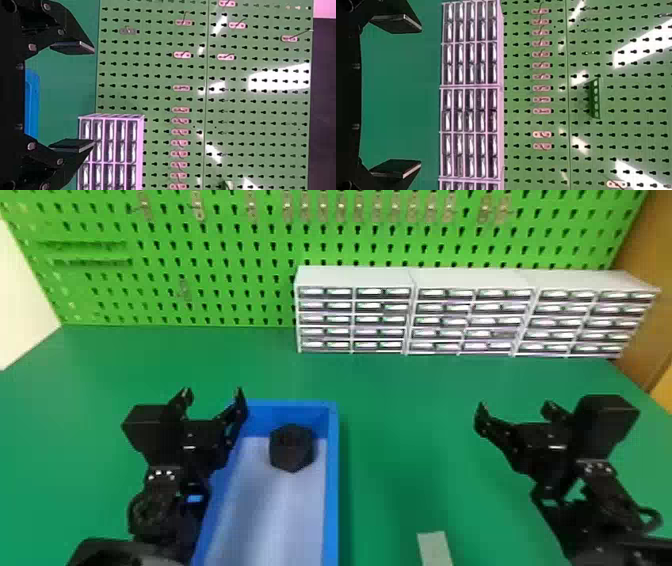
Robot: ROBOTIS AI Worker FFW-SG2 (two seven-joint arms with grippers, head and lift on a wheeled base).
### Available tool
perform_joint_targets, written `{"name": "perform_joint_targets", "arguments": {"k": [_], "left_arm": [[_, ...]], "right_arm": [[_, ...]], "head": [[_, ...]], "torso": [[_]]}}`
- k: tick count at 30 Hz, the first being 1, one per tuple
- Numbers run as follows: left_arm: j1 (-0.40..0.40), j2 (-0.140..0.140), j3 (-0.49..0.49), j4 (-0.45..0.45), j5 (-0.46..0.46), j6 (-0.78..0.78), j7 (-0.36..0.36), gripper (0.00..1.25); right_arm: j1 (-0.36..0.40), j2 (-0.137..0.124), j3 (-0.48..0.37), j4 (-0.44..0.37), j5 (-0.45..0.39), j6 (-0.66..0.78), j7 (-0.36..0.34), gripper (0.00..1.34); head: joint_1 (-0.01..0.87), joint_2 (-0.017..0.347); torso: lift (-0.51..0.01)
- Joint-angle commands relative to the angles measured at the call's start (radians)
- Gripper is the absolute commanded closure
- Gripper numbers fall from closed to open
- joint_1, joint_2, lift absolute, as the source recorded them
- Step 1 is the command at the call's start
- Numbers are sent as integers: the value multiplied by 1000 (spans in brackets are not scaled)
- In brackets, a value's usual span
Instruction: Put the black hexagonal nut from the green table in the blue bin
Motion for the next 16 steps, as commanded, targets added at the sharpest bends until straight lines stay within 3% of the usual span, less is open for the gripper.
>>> {"name": "perform_joint_targets", "arguments": {"k": [1, 16], "left_arm": [[1, 0, -1, 0, 0, 0, 0, 424], [-5, 0, -6, 0, -2, 0, 0, 424]], "right_arm": [[0, 1, 0, 0, 0, 0, 0, 107], [3, 1, 2, 0, 0, 3, -1, 107]], "head": [[657, 57], [657, 57]], "torso": [[-95], [-95]]}}
